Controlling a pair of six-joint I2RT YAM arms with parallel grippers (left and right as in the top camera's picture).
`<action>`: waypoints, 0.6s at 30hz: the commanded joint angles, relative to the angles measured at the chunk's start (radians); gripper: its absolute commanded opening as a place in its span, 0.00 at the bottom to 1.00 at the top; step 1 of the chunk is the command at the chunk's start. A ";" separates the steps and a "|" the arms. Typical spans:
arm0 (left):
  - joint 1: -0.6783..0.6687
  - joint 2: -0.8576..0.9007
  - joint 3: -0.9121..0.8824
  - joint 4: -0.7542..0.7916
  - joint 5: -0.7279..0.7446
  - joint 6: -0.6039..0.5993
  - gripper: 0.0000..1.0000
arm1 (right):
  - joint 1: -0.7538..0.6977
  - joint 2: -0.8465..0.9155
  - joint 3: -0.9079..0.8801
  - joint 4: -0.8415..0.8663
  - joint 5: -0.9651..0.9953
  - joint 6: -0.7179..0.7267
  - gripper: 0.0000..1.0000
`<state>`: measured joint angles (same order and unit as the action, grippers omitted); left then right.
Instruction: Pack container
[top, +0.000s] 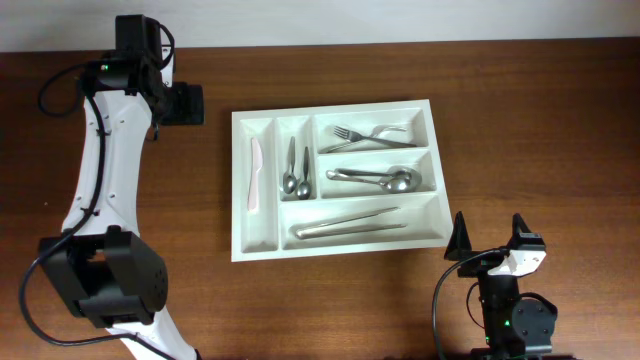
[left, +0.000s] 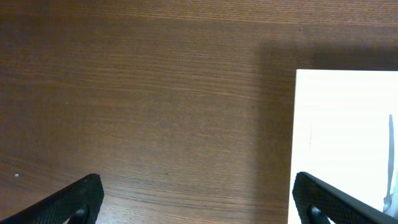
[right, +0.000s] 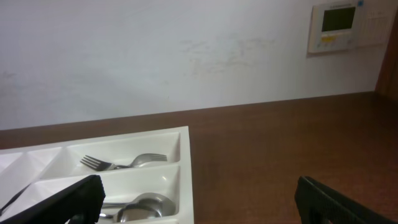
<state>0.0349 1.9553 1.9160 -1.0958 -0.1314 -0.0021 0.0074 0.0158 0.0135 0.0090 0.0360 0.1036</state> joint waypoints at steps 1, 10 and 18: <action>0.001 -0.014 0.018 0.002 0.003 -0.013 0.99 | 0.006 -0.013 -0.008 0.005 -0.006 -0.011 0.99; 0.001 -0.014 0.018 0.002 0.003 -0.013 0.99 | 0.005 -0.013 -0.008 0.003 -0.001 -0.047 0.99; 0.001 -0.014 0.018 0.002 0.003 -0.013 0.99 | 0.006 -0.012 -0.008 0.003 -0.002 -0.047 0.99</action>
<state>0.0349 1.9553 1.9160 -1.0958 -0.1314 -0.0017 0.0074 0.0154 0.0128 0.0086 0.0360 0.0669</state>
